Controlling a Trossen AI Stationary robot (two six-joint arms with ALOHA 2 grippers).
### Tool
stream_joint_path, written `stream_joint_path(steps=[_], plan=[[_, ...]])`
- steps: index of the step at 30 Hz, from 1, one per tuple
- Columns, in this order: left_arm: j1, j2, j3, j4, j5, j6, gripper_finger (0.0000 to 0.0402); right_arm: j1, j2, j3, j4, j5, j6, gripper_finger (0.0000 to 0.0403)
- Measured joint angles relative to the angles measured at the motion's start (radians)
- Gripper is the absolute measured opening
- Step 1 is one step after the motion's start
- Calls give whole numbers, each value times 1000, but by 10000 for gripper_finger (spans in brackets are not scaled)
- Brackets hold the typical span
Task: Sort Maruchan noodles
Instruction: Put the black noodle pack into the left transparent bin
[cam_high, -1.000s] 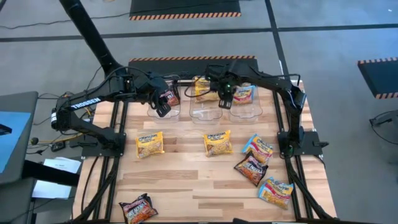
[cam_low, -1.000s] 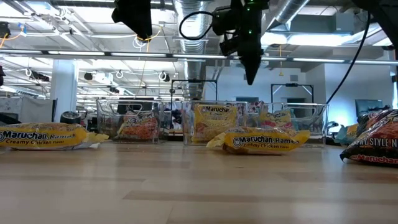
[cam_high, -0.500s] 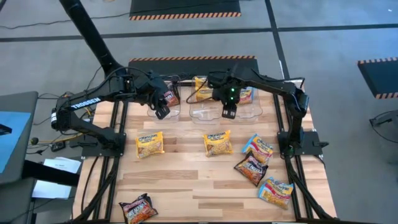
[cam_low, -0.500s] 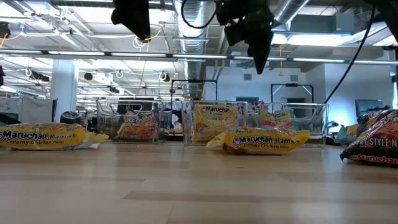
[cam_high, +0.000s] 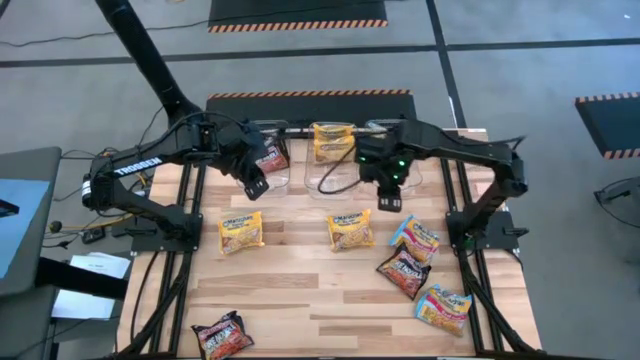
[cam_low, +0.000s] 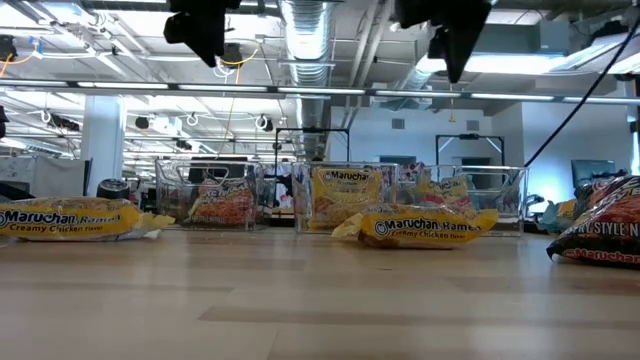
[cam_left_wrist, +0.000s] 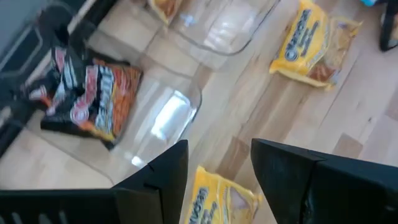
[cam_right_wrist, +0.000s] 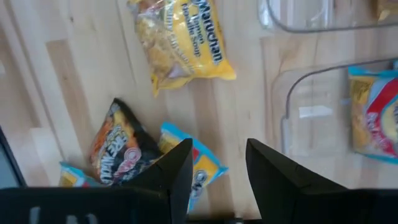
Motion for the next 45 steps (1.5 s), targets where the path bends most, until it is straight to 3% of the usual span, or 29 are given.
stream_joint_path(steps=[9,20,38,45], plan=[[-80,0,-1,-62,0,-101,162,69,-159,-162,16,0,123,172],[-197,0,-1,-180,-16,-234,162,185,-281,-266,33,0,285,172],[-364,0,-1,-197,-57,-370,162,487,-299,-412,12,-22,690,173],[-391,0,-1,-198,-68,-381,162,559,-299,-451,72,-19,838,192]])
